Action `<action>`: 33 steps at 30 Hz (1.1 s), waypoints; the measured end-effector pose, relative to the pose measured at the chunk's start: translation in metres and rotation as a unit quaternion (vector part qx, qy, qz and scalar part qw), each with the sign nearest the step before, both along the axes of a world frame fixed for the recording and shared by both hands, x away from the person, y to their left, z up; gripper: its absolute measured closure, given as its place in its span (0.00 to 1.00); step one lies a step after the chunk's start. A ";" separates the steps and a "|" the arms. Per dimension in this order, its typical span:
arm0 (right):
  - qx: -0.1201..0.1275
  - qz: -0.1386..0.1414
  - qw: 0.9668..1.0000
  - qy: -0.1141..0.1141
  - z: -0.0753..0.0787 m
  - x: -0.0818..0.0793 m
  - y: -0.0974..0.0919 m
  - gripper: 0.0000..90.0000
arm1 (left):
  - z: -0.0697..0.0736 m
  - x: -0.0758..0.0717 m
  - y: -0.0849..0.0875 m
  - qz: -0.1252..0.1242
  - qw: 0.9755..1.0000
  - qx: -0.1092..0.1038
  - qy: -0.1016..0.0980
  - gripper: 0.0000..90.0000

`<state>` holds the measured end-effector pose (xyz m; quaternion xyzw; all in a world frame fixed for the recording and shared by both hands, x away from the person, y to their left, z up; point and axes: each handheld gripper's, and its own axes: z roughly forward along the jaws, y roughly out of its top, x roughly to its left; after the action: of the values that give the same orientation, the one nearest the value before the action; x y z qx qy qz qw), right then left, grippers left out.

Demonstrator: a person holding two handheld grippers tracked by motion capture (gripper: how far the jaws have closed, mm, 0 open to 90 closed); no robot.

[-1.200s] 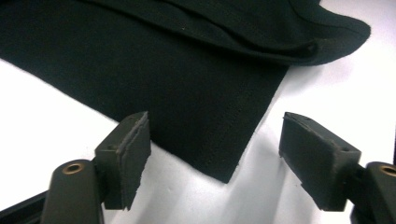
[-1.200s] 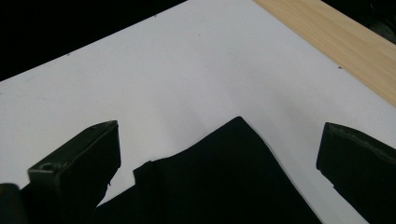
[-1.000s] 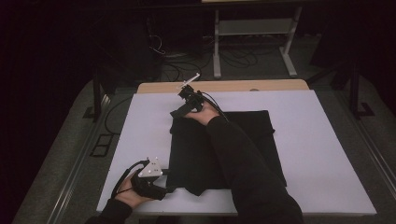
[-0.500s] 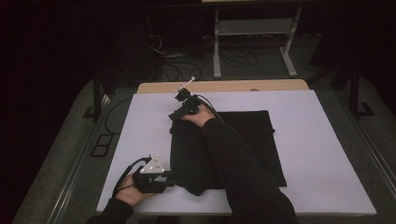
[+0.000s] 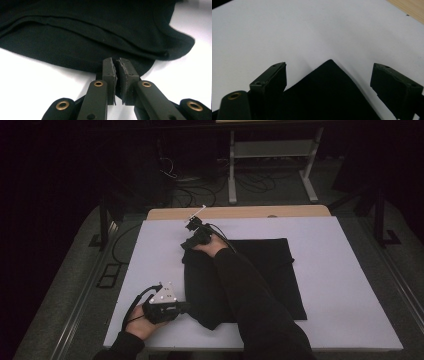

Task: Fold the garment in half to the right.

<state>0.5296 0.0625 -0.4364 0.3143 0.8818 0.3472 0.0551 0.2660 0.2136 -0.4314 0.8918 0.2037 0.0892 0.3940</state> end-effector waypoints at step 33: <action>0.011 -0.013 1.000 0.016 0.023 -0.015 -0.018 0.94 | 0.010 0.003 0.002 0.009 0.998 -0.059 -0.002 0.93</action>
<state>0.5144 0.0443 -0.4135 0.3323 0.8744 0.3511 0.0418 0.2694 0.2156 -0.4218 0.8652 0.2157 0.0818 0.4453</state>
